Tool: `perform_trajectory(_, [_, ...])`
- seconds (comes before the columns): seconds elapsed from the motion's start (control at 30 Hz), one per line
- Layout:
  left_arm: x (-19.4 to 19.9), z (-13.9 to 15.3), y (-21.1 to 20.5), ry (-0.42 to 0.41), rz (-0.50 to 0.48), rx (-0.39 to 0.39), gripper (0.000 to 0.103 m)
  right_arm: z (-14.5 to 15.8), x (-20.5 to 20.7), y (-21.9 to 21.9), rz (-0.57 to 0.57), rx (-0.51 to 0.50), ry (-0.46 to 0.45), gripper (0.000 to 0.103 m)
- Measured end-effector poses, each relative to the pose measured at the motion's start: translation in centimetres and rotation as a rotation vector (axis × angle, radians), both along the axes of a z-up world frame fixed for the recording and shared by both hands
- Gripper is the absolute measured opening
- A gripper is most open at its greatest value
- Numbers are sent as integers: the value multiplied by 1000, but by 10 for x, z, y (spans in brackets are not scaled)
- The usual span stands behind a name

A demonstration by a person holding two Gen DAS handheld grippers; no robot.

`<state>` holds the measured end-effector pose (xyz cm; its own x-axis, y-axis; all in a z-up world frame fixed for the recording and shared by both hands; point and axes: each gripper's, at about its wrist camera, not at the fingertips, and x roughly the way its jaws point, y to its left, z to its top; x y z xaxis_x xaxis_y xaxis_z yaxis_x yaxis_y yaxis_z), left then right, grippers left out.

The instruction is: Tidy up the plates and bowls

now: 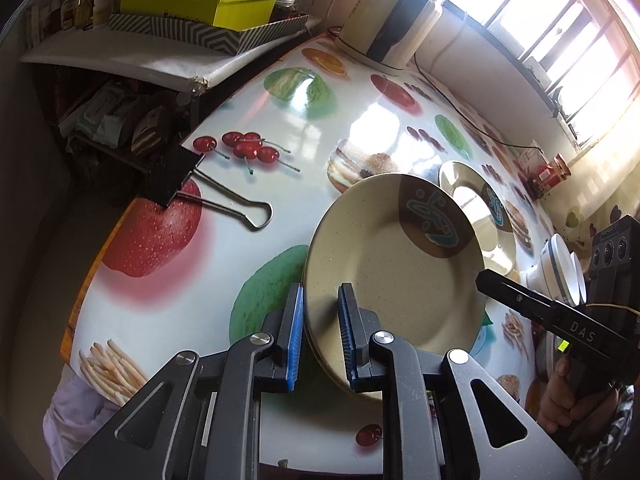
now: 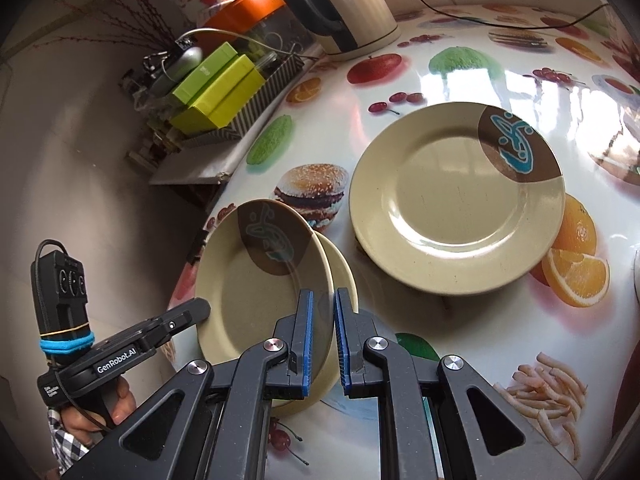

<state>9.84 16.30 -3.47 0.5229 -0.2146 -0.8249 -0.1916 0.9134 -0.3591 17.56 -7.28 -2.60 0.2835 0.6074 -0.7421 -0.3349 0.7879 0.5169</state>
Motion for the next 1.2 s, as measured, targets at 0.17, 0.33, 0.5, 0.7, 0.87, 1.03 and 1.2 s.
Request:
perform_trajectory(0.17, [1, -1, -1, 3, -5, 5, 18, -3, -1, 0, 5, -14, 1, 12])
perform_trajectory(0.33, [1, -2, 0, 8, -5, 3, 18, -6, -2, 1, 8, -23, 0, 13])
perform_trajectory(0.5, [2, -2, -1, 10, -3, 2, 18, -6, -3, 3, 19, -46, -15, 14])
perform_trajectory(0.7, [3, -3, 0, 12, -3, 4, 18, -5, -4, 3, 18, -49, -20, 14])
perform_trajectory(0.87, [3, -2, -1, 12, -1, 8, 18, -6, -2, 1, 9, -53, -16, 14])
perform_trajectory(1.03, [3, 0, -2, 11, -1, 21, 18, -5, -2, -2, 3, -41, -14, 16])
perform_trajectory(1.2, [5, 7, -2, 1, 3, 37, 18, 0, -1, -6, -8, -30, -28, 20])
